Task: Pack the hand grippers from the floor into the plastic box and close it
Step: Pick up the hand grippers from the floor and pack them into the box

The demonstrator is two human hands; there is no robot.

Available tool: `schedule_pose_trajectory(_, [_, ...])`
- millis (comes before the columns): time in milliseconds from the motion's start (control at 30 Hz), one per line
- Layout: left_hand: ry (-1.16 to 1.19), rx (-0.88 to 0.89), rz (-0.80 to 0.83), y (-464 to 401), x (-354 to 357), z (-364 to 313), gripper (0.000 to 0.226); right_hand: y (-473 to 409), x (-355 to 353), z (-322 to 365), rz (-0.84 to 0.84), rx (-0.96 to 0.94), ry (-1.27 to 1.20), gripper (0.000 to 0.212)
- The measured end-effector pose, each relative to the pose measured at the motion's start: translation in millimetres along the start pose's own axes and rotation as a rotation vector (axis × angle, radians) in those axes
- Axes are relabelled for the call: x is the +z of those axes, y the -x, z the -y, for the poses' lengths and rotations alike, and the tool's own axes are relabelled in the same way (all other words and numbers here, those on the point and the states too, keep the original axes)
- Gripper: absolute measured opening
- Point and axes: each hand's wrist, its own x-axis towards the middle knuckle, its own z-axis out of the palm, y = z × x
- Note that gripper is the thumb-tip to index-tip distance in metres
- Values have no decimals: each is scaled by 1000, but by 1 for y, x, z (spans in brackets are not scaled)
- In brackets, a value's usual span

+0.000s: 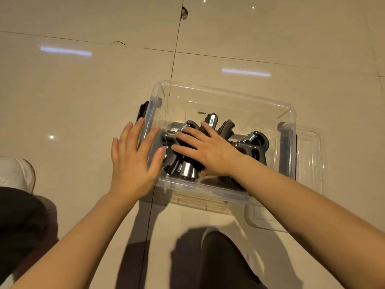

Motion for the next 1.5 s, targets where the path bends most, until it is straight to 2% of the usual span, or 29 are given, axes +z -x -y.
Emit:
schedule_pose_trajectory(133, [86, 34, -19, -1, 8, 6, 52, -18, 8, 5, 68, -12, 14, 109])
schedule_pose_trajectory(467, [171, 27, -41, 1, 12, 8, 52, -23, 13, 11, -41, -45, -101, 88])
schedule_pose_trajectory(667, [223, 18, -32, -1, 14, 10, 53, -19, 8, 11, -43, -30, -45, 92])
schedule_pose_trajectory(800, [243, -3, 46, -1, 10, 10, 56, 1, -15, 13, -23, 163, -143, 99])
schedule_pose_trajectory(900, [317, -10, 145, -1, -4, 13, 56, 21, -53, 24, -36, 348, -276, 90])
schedule_pose_trajectory(1033, [417, 9, 189, -5, -58, 32, 56, 33, -124, 58, -154, 502, -467, 65])
schedule_pose_trajectory(1133, [417, 55, 151, -14, -123, 55, 52, 23, -178, 86, -193, 524, -515, 55])
schedule_pose_trajectory(1367, [473, 141, -50, -8, -280, 129, 18, -52, -304, 179, -321, 481, -516, 48])
schedule_pose_trajectory(1500, [502, 185, -134, 8, -361, 182, 10, -101, -368, 239, -308, 437, -470, 45])
